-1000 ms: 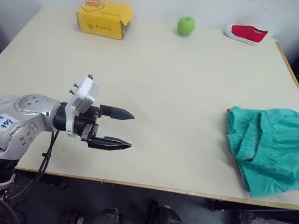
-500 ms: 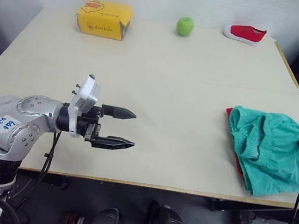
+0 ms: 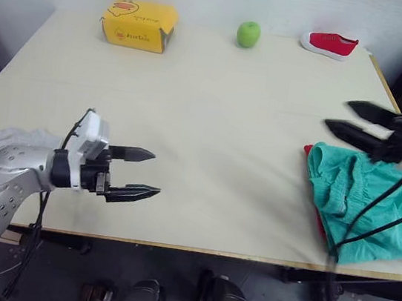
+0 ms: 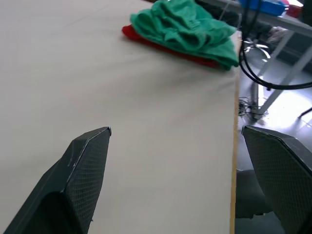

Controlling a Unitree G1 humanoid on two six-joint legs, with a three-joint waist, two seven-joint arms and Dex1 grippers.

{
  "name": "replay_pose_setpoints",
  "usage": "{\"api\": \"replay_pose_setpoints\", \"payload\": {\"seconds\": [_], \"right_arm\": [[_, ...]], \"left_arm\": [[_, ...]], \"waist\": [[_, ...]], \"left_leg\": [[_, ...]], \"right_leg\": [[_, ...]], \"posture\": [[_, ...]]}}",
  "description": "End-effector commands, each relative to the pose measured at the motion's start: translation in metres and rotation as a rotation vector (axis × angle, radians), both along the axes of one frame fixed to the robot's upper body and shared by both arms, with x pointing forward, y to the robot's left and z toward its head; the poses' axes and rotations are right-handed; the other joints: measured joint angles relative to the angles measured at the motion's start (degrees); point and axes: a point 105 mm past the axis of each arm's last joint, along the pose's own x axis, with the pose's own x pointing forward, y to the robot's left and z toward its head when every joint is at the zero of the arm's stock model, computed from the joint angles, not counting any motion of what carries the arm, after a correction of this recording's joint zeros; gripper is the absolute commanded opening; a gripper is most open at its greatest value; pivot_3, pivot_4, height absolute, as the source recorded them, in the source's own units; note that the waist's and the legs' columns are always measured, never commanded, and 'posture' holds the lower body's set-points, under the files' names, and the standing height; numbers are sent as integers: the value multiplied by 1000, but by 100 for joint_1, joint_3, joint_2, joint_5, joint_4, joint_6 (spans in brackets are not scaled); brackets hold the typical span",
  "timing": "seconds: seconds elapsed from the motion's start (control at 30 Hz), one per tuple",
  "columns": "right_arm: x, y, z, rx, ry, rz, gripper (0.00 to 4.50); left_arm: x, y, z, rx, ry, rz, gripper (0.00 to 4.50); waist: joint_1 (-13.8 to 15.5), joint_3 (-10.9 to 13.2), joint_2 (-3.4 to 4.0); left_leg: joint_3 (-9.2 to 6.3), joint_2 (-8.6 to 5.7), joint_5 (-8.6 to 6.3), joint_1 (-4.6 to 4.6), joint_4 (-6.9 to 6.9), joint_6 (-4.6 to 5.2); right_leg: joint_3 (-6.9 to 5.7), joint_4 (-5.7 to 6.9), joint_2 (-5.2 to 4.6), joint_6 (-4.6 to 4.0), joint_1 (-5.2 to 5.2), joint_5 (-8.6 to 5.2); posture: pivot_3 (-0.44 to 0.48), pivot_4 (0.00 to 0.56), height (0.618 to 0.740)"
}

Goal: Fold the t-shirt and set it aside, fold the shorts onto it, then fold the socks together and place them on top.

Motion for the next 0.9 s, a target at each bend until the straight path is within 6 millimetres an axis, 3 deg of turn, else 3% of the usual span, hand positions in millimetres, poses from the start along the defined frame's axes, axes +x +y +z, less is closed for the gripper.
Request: {"api": "replay_pose_setpoints", "payload": {"seconds": [0.03, 0.17, 0.47, 0.6, 0.7, 0.9], "right_arm": [[-35, 48, -7, -27, 2, 224, 4485], [-51, 69, -18, -20, 36, 338, 4485], [-50, 69, -27, -21, 73, 350, 4485], [-52, 69, -29, -15, 78, 356, 4485], [-54, 71, -30, -21, 81, 365, 4485], [-49, 68, -26, 11, 84, 331, 4485]], "left_arm": [[-2, 28, -3, 101, -65, 164, 4500], [-2, 80, -20, 232, -55, 410, 4500], [10, 174, -23, 404, -95, 709, 4500], [16, 199, -35, 460, -63, 734, 4500], [28, 214, -34, 457, -78, 787, 4500], [34, 224, -44, 477, -8, 796, 4500]], "waist": [[9, 0, 0], [29, 0, -2], [12, -2, -5], [-15, -2, -4], [-4, -4, -9], [-16, -6, -12]], "left_leg": [[-1, 0, -1, 0, -1, 2], [-1, -6, -13, -1, -4, 22], [1, -14, -39, -1, -5, 50], [14, -12, -44, 0, -15, 54], [15, -12, -45, 0, -17, 53], [19, -12, -46, -1, -18, 52]], "right_leg": [[-1, -4, -1, 0, 1, 0], [-3, -17, -9, 0, 6, 0], [-3, -21, -20, 8, 3, 5], [-3, -26, -20, 8, -1, 4], [-4, -24, -20, 8, -1, 5], [-6, -13, -19, 10, -1, 6]], "posture": [[0, 150, 740], [0, 150, 740], [0, 150, 740], [0, 150, 740], [0, 150, 740], [0, 150, 740]]}}
